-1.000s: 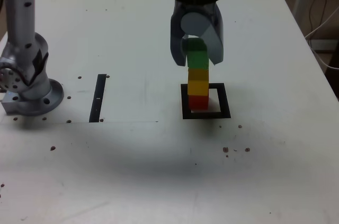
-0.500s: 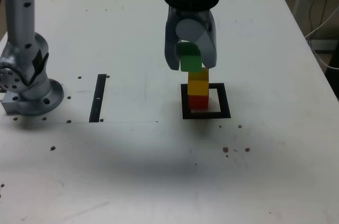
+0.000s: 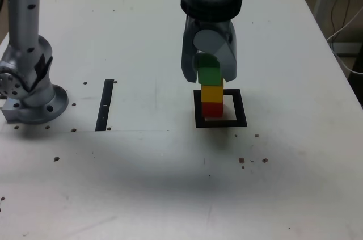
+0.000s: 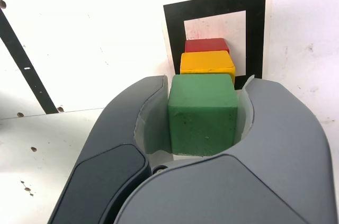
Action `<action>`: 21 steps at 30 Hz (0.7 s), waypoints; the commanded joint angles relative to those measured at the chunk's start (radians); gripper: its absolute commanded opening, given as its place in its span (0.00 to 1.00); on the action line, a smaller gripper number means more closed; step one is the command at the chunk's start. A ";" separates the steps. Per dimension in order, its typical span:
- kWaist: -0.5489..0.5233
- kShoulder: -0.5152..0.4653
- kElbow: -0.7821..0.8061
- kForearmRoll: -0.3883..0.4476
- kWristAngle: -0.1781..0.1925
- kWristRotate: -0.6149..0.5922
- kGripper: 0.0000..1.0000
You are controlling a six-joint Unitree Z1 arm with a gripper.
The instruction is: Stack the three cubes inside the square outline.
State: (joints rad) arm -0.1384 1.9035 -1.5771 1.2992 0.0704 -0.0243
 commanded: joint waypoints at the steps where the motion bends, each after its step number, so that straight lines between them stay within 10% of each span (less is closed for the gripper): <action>1: -0.001 0.004 -0.004 -0.001 -0.002 -0.002 0.25; 13: -0.001 -0.005 0.002 -0.002 0.000 -0.006 0.89; 21: 0.001 -0.014 0.004 0.012 0.025 -0.017 0.99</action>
State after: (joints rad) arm -0.1384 1.8995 -1.5746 1.3083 0.0941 -0.0396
